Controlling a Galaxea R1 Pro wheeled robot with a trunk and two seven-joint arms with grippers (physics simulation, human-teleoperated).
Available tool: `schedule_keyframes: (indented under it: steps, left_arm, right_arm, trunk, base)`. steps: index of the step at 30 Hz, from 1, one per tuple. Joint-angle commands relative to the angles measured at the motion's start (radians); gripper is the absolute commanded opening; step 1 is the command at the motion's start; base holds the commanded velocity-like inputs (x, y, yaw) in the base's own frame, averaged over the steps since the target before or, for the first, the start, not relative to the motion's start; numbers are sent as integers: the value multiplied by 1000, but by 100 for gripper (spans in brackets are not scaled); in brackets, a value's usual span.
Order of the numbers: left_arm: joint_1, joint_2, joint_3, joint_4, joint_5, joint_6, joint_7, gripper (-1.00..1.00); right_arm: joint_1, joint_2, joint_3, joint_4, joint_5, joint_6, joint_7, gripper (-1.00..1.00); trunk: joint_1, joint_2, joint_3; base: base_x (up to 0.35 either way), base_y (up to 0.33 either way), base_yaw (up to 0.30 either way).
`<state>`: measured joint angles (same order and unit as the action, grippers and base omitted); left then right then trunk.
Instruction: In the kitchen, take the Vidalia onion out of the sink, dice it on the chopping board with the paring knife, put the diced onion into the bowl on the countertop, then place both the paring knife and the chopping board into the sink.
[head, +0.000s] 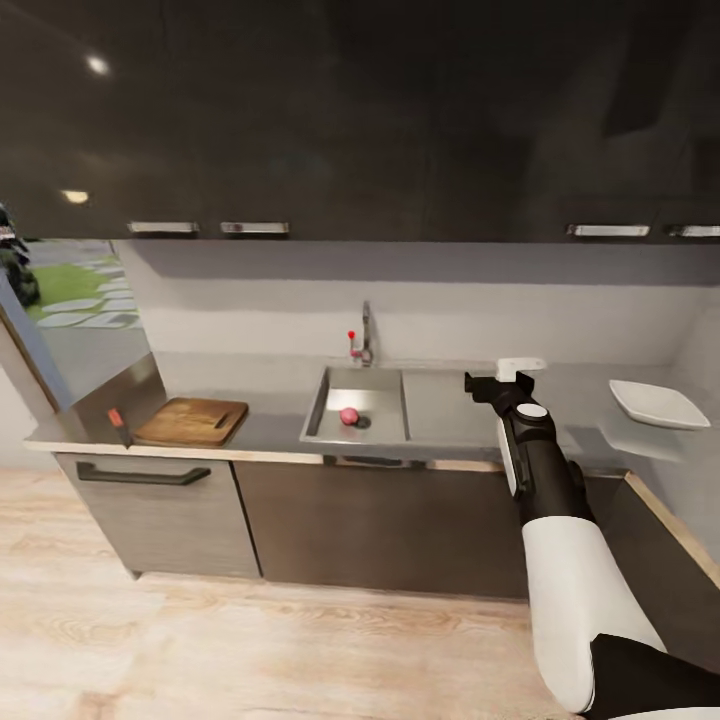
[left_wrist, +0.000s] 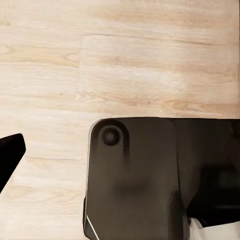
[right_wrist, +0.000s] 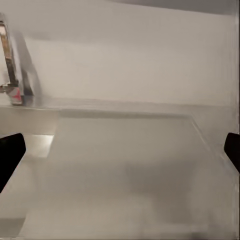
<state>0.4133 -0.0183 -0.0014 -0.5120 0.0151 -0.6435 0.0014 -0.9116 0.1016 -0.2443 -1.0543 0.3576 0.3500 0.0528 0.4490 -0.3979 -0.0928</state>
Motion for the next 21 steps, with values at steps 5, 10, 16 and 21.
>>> schedule_keyframes:
  steps: [5,10,16,21]
  left_arm:
    - [0,0,0,-2,2,-1,0,100]
    - [1,0,-1,-2,2,-1,0,100]
    - [0,0,0,-2,1,-1,0,100]
    - [0,0,0,-2,1,-1,0,100]
  right_arm:
    - [-1,1,-3,-1,10,4,6,100]
    - [-1,2,-3,-1,10,4,6,100]
    - [-1,2,-3,-1,10,4,6,100]
    - [-1,2,-3,-1,10,4,6,100]
  trunk:
    - [1,-2,-2]
    - [1,-2,-2]
    - [1,-2,-2]
    - [1,-2,-2]
  base:
    - [178,-161,-283]
    - [214,-110,-283]
    - [262,-18,-283]
    - [278,-55,-283]
